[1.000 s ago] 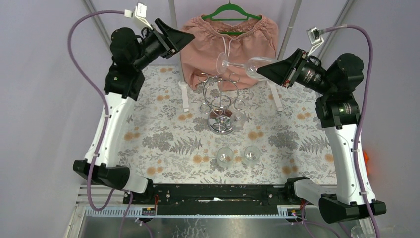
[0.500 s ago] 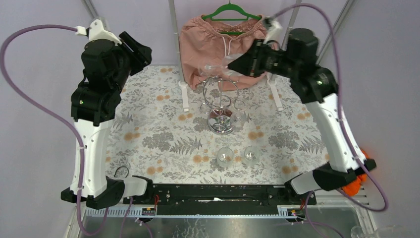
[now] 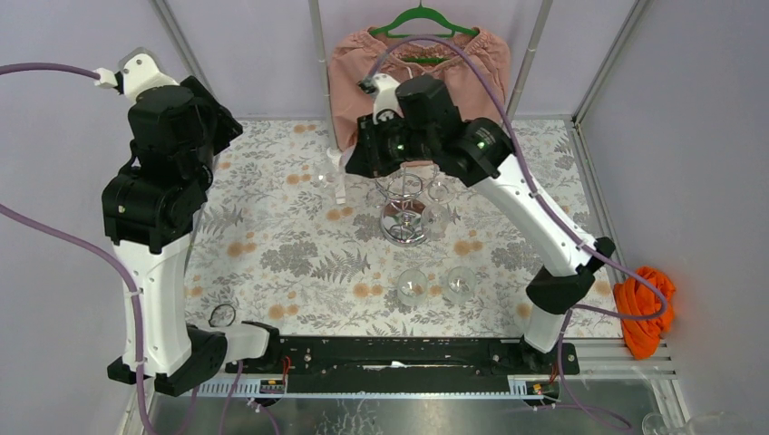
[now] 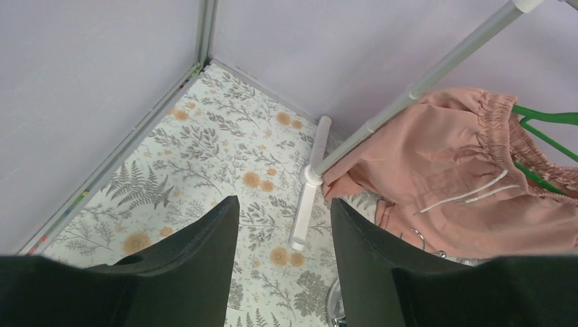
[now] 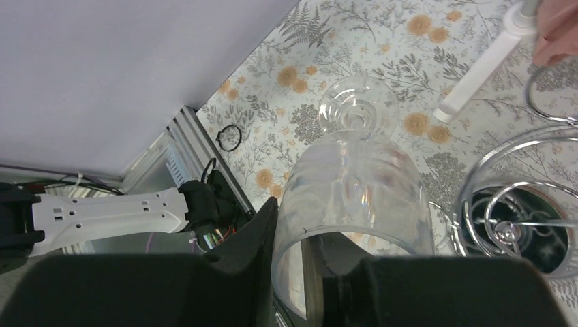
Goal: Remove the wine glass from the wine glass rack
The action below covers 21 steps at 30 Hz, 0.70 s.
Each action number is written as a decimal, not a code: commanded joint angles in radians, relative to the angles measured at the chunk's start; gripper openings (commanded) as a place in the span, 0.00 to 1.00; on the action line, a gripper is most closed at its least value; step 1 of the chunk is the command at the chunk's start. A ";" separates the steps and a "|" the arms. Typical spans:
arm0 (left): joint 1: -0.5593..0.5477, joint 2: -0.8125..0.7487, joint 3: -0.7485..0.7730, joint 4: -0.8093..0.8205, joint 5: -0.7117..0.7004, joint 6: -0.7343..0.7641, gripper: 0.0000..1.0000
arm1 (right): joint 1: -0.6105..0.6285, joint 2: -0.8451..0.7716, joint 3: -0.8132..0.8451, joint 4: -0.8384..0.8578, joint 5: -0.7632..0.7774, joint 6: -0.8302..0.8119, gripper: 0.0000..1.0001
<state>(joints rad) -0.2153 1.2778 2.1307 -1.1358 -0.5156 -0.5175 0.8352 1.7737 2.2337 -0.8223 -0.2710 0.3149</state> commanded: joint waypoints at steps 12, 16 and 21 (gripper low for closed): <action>-0.004 -0.026 0.062 -0.064 -0.063 0.040 0.59 | 0.312 0.231 0.182 -0.116 0.177 -0.116 0.00; -0.004 -0.035 0.060 -0.066 -0.058 0.045 0.60 | 0.357 0.273 0.193 -0.131 0.184 -0.128 0.00; -0.004 -0.054 0.060 -0.065 -0.055 0.046 0.60 | 0.403 0.340 0.218 -0.166 0.175 -0.140 0.00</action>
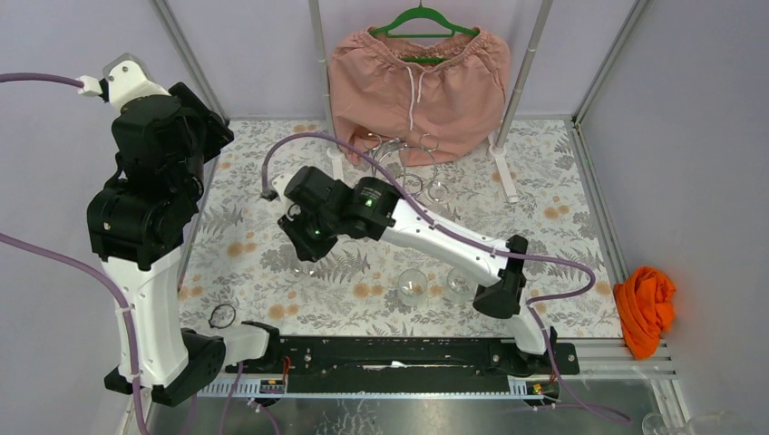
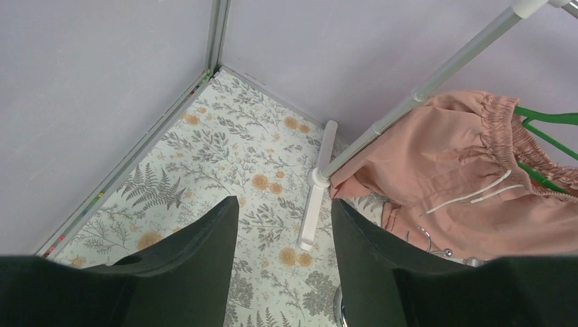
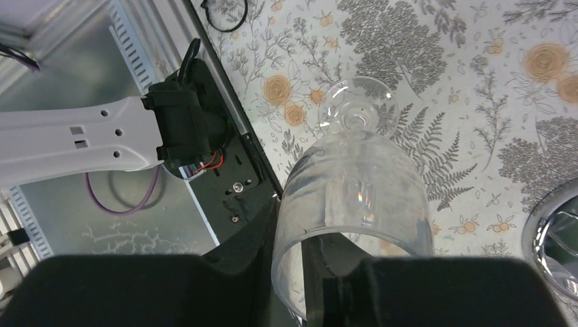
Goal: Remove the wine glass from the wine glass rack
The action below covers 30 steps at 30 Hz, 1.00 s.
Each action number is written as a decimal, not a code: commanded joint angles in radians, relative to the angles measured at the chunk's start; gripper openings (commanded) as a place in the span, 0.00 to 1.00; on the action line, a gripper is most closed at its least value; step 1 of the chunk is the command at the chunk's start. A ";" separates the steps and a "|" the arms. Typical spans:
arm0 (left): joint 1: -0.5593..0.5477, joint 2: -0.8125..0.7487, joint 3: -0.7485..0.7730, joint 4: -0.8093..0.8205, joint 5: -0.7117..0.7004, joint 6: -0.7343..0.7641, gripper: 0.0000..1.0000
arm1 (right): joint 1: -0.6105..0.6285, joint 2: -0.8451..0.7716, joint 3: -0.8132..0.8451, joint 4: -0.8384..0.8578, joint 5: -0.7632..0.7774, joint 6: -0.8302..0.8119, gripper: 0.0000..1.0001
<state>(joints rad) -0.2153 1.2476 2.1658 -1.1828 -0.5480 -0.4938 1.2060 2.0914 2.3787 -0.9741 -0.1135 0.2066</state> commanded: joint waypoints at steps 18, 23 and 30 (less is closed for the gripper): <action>-0.004 -0.061 -0.052 0.022 0.039 0.025 0.60 | 0.096 0.172 0.091 -0.085 0.031 -0.085 0.00; -0.004 -0.070 -0.071 0.032 0.048 0.025 0.60 | 0.096 0.207 0.108 -0.101 0.069 -0.096 0.00; -0.004 -0.082 -0.088 0.041 0.046 0.026 0.60 | 0.097 0.219 0.108 -0.092 0.077 -0.099 0.00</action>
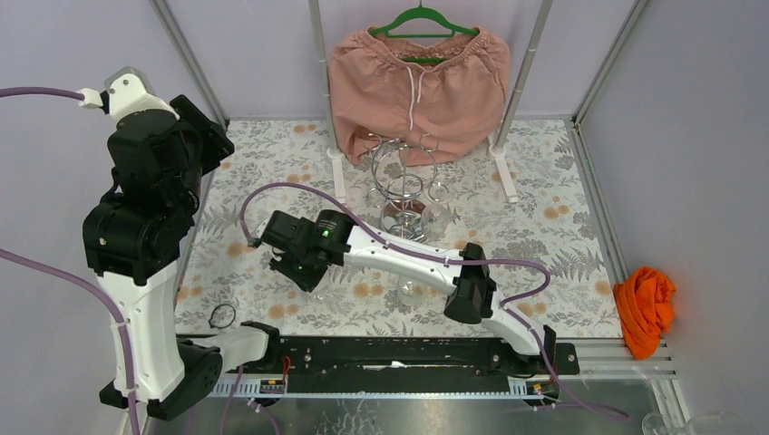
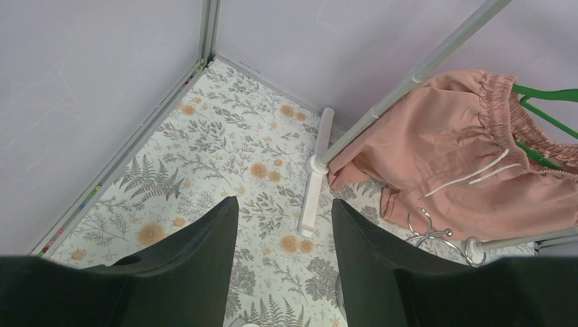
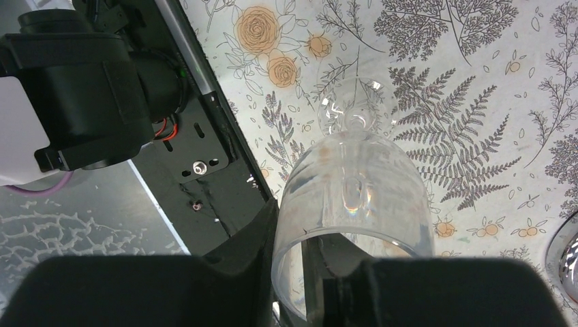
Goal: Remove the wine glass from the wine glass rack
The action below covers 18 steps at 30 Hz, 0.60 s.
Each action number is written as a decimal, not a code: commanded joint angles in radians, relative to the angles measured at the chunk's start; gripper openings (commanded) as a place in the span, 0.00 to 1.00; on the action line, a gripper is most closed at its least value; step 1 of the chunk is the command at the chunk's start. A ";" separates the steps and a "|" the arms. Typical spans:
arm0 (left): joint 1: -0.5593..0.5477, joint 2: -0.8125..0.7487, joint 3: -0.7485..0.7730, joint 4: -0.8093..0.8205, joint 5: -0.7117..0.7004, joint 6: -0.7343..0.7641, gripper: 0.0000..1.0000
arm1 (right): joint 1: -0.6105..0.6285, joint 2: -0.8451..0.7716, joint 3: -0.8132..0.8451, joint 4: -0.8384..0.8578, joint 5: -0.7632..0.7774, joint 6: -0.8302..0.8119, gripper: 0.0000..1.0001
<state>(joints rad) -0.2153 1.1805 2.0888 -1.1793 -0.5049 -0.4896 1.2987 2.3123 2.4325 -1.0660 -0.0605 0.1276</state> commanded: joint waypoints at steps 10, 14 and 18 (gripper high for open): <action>-0.004 -0.026 -0.034 0.049 0.010 0.023 0.60 | 0.004 0.023 0.050 -0.022 0.011 -0.020 0.00; -0.004 -0.025 -0.037 0.052 0.014 0.023 0.60 | 0.004 0.031 0.044 -0.027 0.010 -0.020 0.00; -0.004 -0.024 -0.039 0.053 0.014 0.026 0.60 | 0.004 0.029 0.042 -0.023 0.007 -0.019 0.00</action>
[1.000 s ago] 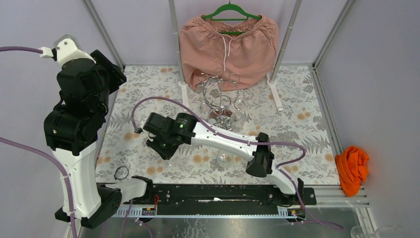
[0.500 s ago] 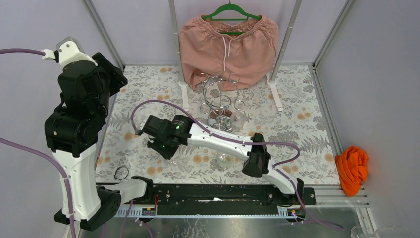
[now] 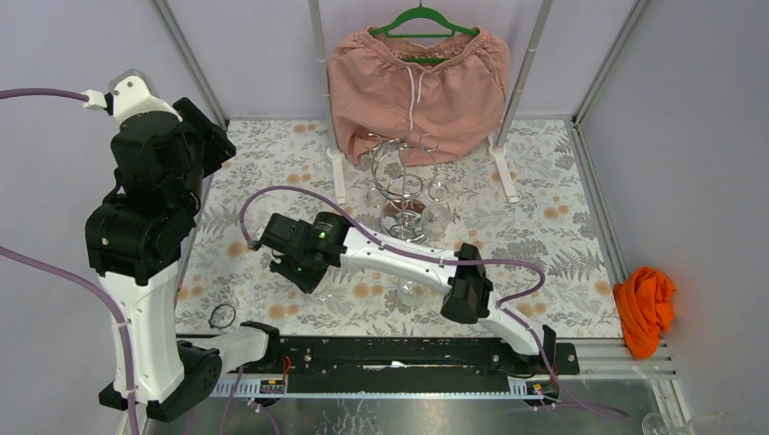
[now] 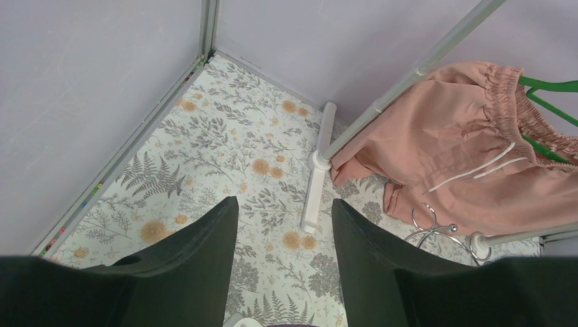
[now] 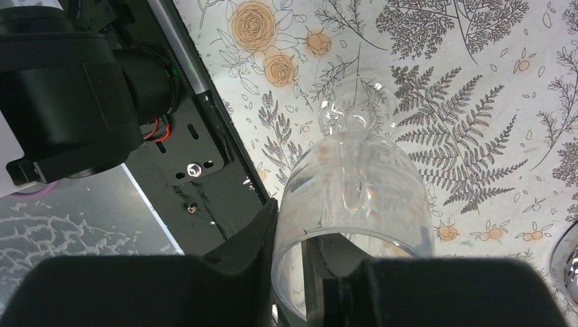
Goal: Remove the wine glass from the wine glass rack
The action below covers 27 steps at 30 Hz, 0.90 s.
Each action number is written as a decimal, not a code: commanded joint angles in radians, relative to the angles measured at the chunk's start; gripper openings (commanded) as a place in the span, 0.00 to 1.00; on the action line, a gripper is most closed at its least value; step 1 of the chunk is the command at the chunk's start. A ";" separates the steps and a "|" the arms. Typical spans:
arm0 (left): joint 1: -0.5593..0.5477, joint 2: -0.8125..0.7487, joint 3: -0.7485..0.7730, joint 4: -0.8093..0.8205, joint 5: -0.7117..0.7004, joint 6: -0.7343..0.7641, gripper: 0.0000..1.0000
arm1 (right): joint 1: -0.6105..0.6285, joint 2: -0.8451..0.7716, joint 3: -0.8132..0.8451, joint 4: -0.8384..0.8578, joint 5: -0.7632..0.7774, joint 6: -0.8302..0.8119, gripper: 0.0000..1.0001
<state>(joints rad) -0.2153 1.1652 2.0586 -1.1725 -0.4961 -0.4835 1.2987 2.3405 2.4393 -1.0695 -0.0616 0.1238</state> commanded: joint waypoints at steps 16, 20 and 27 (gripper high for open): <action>-0.004 -0.006 -0.019 0.060 0.011 0.025 0.61 | 0.004 -0.028 0.021 0.003 0.029 -0.003 0.37; -0.004 -0.009 -0.020 0.060 0.010 0.027 0.61 | 0.004 -0.047 0.030 0.004 0.026 0.004 0.38; -0.003 -0.015 -0.029 0.063 0.010 0.026 0.61 | 0.007 -0.089 0.036 0.013 0.019 0.016 0.38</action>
<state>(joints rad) -0.2153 1.1641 2.0430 -1.1584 -0.4934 -0.4763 1.2987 2.3386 2.4393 -1.0641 -0.0448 0.1295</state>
